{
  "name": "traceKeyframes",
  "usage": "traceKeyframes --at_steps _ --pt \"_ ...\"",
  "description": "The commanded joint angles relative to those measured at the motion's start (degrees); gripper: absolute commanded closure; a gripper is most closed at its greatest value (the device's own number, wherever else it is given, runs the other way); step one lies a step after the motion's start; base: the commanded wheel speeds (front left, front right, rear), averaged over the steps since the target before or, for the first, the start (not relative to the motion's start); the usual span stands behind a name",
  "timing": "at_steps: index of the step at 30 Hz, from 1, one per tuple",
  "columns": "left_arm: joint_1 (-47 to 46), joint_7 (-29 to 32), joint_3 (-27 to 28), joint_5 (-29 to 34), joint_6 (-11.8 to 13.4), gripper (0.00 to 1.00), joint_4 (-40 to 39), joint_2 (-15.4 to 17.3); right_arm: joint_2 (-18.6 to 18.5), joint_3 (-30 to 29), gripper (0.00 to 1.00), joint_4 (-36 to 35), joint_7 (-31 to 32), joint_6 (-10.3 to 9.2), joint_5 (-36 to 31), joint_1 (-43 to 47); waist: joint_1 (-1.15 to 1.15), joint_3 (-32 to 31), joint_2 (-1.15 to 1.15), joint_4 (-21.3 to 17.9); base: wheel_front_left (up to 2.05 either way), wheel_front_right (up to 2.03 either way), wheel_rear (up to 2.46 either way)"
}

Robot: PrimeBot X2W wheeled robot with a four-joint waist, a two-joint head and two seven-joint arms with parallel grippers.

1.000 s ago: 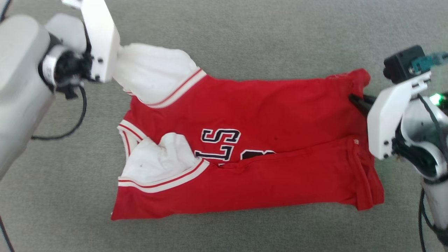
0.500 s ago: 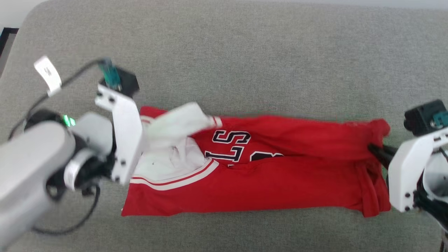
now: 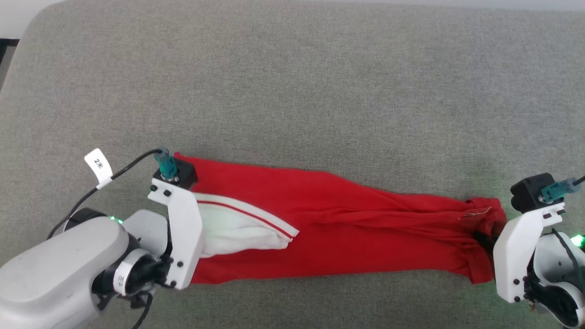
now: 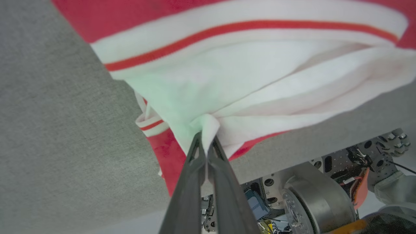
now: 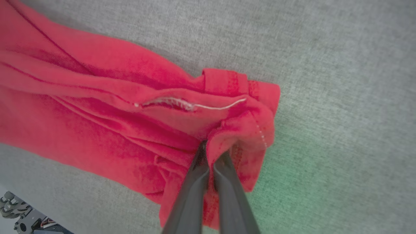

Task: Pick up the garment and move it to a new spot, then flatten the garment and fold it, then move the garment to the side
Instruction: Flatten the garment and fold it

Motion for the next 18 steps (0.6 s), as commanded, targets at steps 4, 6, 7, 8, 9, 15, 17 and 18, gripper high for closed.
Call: traceKeyframes --at_steps 4,6,7,8,9,15,17,18 --pt "1.17 -5.32 1.81 0.5 -1.83 0.0 3.87 -1.7 0.76 0.65 0.0 1.85 -1.04 0.0 0.06 -1.1 0.0 -0.77 0.0 -0.03 0.0 0.0 0.0" --pt "1.1 -8.2 3.16 0.46 -2.47 0.0 4.86 -1.77 1.0 -0.27 0.0 1.64 -0.66 0.0 0.34 -1.14 0.0 -1.16 0.0 -0.03 0.0 0.0 0.0" --pt "1.04 -9.53 3.49 0.85 -3.08 0.0 4.98 -1.67 1.07 -0.62 0.0 1.33 -0.36 0.0 0.45 -1.09 0.0 -1.35 0.0 -0.03 0.0 0.0 0.0" --pt "1.2 -11.17 4.26 0.92 -3.43 0.0 5.24 -1.6 1.07 -1.07 0.0 0.93 -0.1 0.0 0.54 -1.1 0.0 -1.51 0.0 -0.02 0.0 0.0 0.0" --pt "1.51 -12.63 4.79 1.02 -3.84 0.0 5.31 -1.51 1.01 -1.31 0.0 0.59 0.24 0.0 0.68 -1.12 0.0 -1.66 0.0 -0.02 0.0 0.0 0.0" --pt "3.04 -23.77 8.01 3.32 -5.42 0.0 4.68 -1.01 1.04 -3.63 0.0 -0.49 2.51 0.0 0.86 -1.51 0.0 -1.79 0.0 0.31 0.0 0.0 0.0" --pt "3.47 -25.88 8.46 3.82 -5.64 0.0 4.62 -0.96 1.13 -4.03 0.0 -0.11 3.0 0.0 1.2 -1.52 0.0 -1.72 0.0 0.49 0.0 0.0 0.0" --pt "3.94 -28.16 8.95 4.39 -5.87 0.0 4.58 -0.93 1.09 -4.45 0.0 0.39 3.36 0.0 1.24 -1.68 0.0 -1.65 0.0 0.62 0.0 0.0 0.0"
